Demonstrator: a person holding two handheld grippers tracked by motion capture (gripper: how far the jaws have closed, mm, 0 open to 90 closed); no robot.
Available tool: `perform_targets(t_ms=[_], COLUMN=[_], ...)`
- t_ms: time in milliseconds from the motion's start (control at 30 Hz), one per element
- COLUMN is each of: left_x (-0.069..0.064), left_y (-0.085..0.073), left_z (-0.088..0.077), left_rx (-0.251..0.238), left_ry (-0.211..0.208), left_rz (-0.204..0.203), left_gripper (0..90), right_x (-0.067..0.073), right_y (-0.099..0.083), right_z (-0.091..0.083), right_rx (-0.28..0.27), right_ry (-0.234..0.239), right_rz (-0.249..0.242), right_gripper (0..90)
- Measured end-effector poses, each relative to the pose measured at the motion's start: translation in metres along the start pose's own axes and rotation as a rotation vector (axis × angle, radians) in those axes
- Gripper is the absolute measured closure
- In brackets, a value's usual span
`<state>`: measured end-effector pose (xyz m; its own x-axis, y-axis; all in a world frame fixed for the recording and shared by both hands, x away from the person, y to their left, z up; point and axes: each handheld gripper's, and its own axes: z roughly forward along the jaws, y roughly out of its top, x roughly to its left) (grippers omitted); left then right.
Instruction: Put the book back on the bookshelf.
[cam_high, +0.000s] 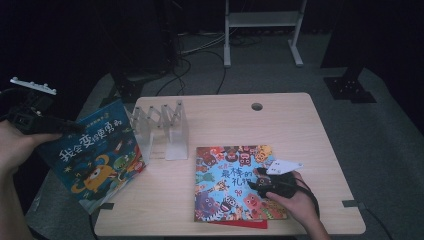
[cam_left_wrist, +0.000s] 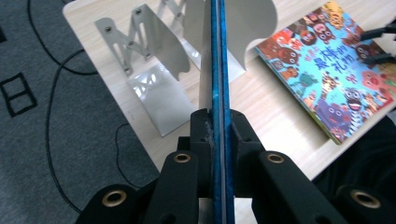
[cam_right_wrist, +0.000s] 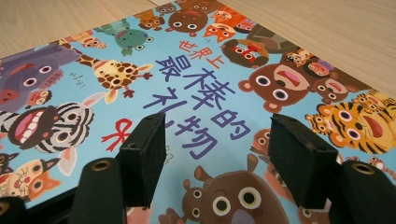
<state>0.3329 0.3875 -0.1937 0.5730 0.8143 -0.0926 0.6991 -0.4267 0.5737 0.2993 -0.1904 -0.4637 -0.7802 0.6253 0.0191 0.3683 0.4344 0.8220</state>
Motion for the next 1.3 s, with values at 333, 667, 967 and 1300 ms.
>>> perform_targets(t_ms=[333,667,967,1300], left_x=[0.007,0.019,0.028,0.034], left_y=[0.010,0.026,0.039,0.042], left_z=[0.015,0.035,0.047,0.053], left_rx=[-0.070,-0.128,-0.171,-0.203], left_ry=[0.107,0.148,0.197,0.225], left_rz=[-0.038,-0.114,-0.155,-0.170], left_gripper=[82.5,82.7,82.7,82.6], right_x=[0.000,0.000,-0.001,-0.001], right_y=[0.001,0.001,0.001,0.001], right_z=[-0.001,-0.002,-0.002,-0.002], right_rx=[-0.004,-0.005,-0.005,-0.003], right_ry=[-0.002,0.000,-0.001,-0.001], right_rz=[0.001,0.000,0.002,0.001], right_gripper=[36.1,36.1,36.1,36.1])
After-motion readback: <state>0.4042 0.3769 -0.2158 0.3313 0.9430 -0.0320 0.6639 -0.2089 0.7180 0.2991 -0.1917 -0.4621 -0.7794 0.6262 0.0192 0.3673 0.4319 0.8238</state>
